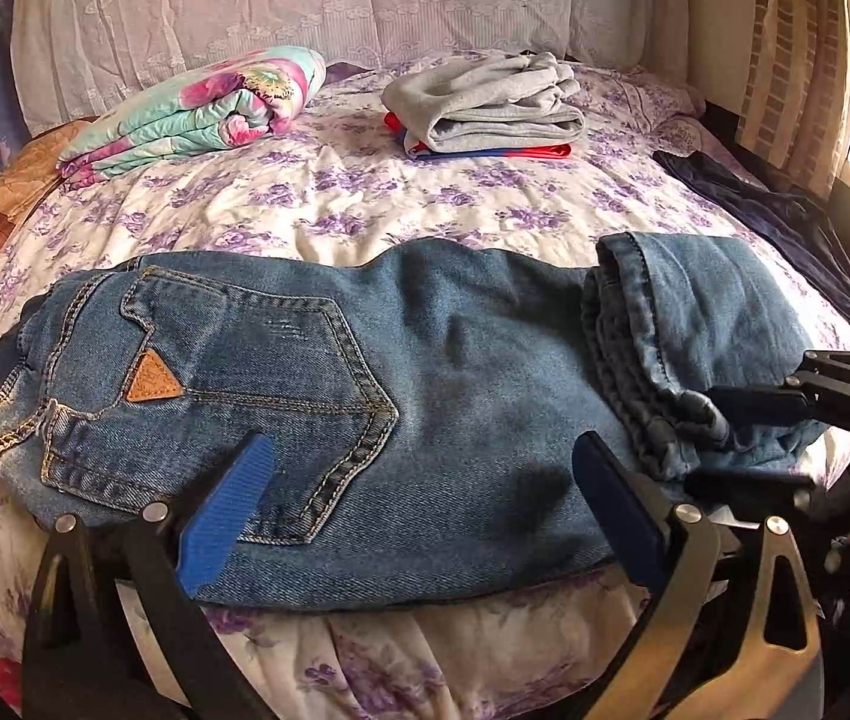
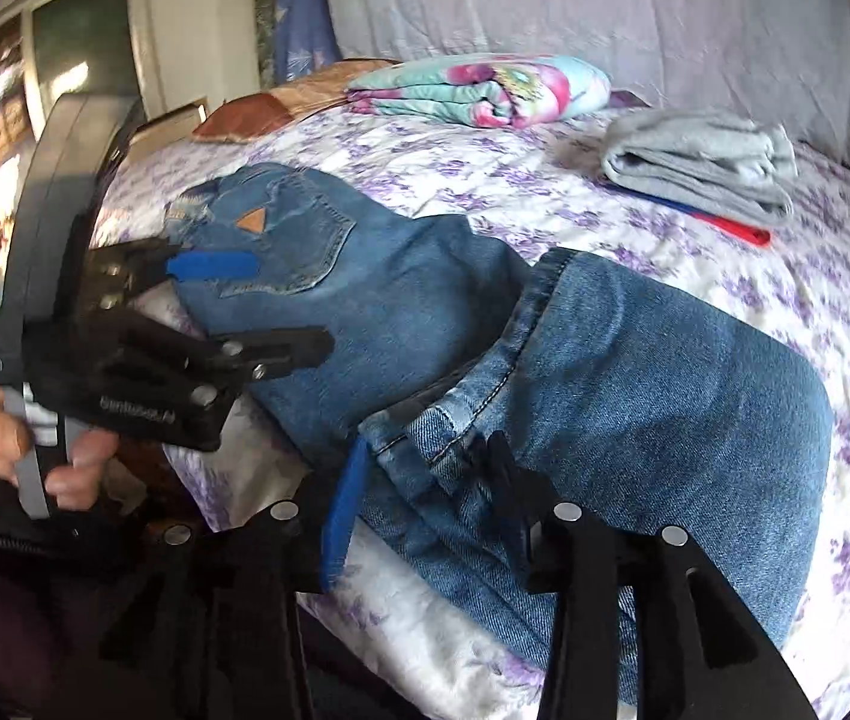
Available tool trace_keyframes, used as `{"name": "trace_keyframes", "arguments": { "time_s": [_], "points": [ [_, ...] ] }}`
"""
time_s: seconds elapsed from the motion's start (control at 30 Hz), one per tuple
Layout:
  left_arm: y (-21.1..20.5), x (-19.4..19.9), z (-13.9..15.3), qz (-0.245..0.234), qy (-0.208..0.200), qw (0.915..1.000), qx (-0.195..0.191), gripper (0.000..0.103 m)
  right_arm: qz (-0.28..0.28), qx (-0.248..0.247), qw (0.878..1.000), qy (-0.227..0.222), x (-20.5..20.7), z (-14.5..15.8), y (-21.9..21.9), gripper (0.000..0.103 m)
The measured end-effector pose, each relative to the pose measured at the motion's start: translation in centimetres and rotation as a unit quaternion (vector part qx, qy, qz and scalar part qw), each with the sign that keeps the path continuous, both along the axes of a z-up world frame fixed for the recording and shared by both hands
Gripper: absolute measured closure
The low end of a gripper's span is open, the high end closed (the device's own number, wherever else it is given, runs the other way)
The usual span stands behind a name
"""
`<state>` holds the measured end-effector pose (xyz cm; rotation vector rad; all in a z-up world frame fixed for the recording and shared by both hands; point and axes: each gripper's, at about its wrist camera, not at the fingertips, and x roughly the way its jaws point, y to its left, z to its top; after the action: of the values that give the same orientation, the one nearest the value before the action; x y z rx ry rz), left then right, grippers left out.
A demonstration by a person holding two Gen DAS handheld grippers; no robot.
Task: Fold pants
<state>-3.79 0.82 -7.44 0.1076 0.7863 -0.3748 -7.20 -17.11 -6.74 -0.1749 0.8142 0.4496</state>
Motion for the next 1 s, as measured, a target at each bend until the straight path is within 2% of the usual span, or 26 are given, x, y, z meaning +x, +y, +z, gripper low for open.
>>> {"name": "trace_keyframes", "arguments": {
  "time_s": [0.07, 0.13, 0.2, 0.23, 0.27, 0.3, 0.37, 0.47, 0.53, 0.6, 0.63, 0.67, 0.7, 0.73, 0.8, 0.87, 0.93, 0.97, 1.0],
  "points": [
    [0.0, 0.0, 0.0, -0.001, 0.0, 1.0, 0.0, 0.006, 0.009, -0.022, 1.0, -0.01, -0.2, -0.2, 0.8, 0.053],
    [0.0, 0.0, 0.0, 0.0, 0.0, 1.0, 0.0, 0.006, 0.005, -0.032, 0.999, -0.012, 0.0, -0.6, 1.3, 0.052],
    [0.3, 0.0, 0.0, 0.0, 0.001, 1.0, -0.002, 0.006, -0.009, -0.047, 0.999, -0.013, 0.6, -1.0, 1.6, 0.068],
    [0.4, 0.0, 0.1, 0.001, 0.001, 1.0, -0.003, 0.006, -0.013, -0.039, 0.999, -0.011, 0.8, -0.9, 1.3, 0.071],
    [0.7, 0.0, 0.3, 0.003, 0.002, 1.0, -0.005, 0.006, -0.017, -0.018, 1.0, -0.007, 1.1, -0.5, 0.8, 0.081],
    [1.0, -0.2, 0.5, 0.005, 0.0, 1.0, -0.007, 0.006, -0.023, 0.005, 1.0, -0.008, 1.3, 0.3, 0.1, 0.083],
    [2.1, -0.7, 1.6, 0.014, -0.008, 0.9998, -0.014, 0.006, -0.026, 0.046, 0.999, -0.013, 1.6, 2.4, -1.1, 0.083],
    [4.9, -1.4, 3.6, 0.039, -0.023, 0.9985, -0.031, 0.006, -0.008, 0.076, 0.997, -0.016, 1.9, 4.1, -0.4, 0.083],
    [7.6, -1.7, 4.6, 0.07, -0.027, 0.9963, -0.042, 0.005, 0.011, 0.064, 0.998, -0.007, 2.2, 2.9, 1.6, 0.083],
    [10.4, -1.6, 4.8, 0.105, -0.019, 0.9927, -0.056, 0.005, 0.015, 0.024, 0.999, 0.03, 3.2, -0.6, 3.3, 0.069],
    [11.7, -1.4, 4.5, 0.123, -0.009, 0.9905, -0.061, 0.005, 0.013, 0.017, 0.999, 0.023, 3.0, -1.3, 3.5, 0.068],
    [12.9, -1.1, 4.1, 0.142, 0.004, 0.9877, -0.066, 0.005, 0.016, 0.01, 1.0, -0.006, 2.2, -1.0, 3.6, 0.058],
    [14.5, -0.7, 3.3, 0.162, 0.028, 0.9831, -0.081, 0.005, 0.015, -0.004, 1.0, -0.018, 1.6, -0.7, 3.8, 0.044],
    [15.7, -0.5, 2.6, 0.175, 0.048, 0.9783, -0.099, 0.005, 0.012, -0.016, 0.999, -0.037, 0.8, 0.1, 4.0, 0.038],
    [18.0, -0.3, 1.4, 0.202, 0.082, 0.9652, -0.145, 0.005, 0.021, 0.01, 0.997, -0.076, -1.2, 1.9, 3.3, 0.027],
    [19.2, 0.0, 0.5, 0.22, 0.101, 0.9534, -0.181, 0.005, 0.009, 0.054, 0.994, -0.096, -2.7, 3.4, 2.0, 0.024],
    [20.0, 0.9, -0.4, 0.227, 0.12, 0.9375, -0.235, 0.005, -0.003, 0.097, 0.991, -0.093, -3.3, 3.9, 0.8, 0.021],
    [20.4, 1.3, -0.6, 0.233, 0.121, 0.9315, -0.252, 0.005, -0.007, 0.106, 0.99, -0.095, -3.4, 3.9, 0.6, 0.021],
    [20.7, 2.0, -1.0, 0.249, 0.125, 0.9218, -0.269, 0.005, -0.011, 0.109, 0.989, -0.096, -3.4, 3.9, 0.5, 0.021]
  ]
}}
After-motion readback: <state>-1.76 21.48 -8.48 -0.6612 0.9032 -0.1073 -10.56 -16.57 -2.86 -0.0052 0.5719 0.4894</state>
